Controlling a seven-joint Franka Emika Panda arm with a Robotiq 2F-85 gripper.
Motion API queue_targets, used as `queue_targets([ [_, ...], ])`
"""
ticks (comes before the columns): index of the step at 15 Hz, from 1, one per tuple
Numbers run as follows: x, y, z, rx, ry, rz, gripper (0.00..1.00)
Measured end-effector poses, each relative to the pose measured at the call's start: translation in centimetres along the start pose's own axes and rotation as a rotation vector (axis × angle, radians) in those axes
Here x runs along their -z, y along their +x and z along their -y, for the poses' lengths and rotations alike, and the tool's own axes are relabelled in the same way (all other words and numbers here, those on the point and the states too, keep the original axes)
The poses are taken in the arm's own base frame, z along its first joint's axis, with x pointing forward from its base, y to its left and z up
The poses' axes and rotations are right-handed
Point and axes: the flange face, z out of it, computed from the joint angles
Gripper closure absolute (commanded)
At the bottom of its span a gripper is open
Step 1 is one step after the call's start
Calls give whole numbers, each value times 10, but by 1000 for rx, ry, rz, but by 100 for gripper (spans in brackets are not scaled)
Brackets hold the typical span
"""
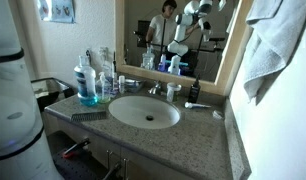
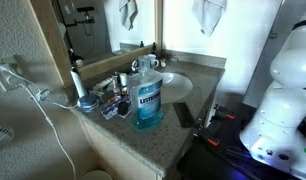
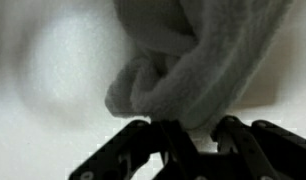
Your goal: Put the towel on the countertop
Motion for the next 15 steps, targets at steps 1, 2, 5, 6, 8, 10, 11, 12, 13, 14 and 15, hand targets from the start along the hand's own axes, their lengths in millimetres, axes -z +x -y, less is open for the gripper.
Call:
queue_targets([
  [1, 1, 0, 0, -1, 1, 0, 94],
  [2, 2, 1, 1, -1, 2, 0, 97],
  [5, 4, 3, 2, -7, 6, -1, 93],
  [6, 5, 5, 2, -9, 8, -2, 93],
  [8, 9, 9, 4, -22, 16, -5, 93],
  [10, 16, 17, 6, -52, 27, -9, 93],
  [11, 19, 21, 7, -63, 34, -11, 93],
  [12, 24, 24, 9, -69, 43, -11, 93],
  [13, 28, 25, 11, -73, 52, -9, 93],
  [14, 34, 24, 14, -72, 63, -6, 93],
  [15, 40, 23, 17, -65, 74, -3, 93],
])
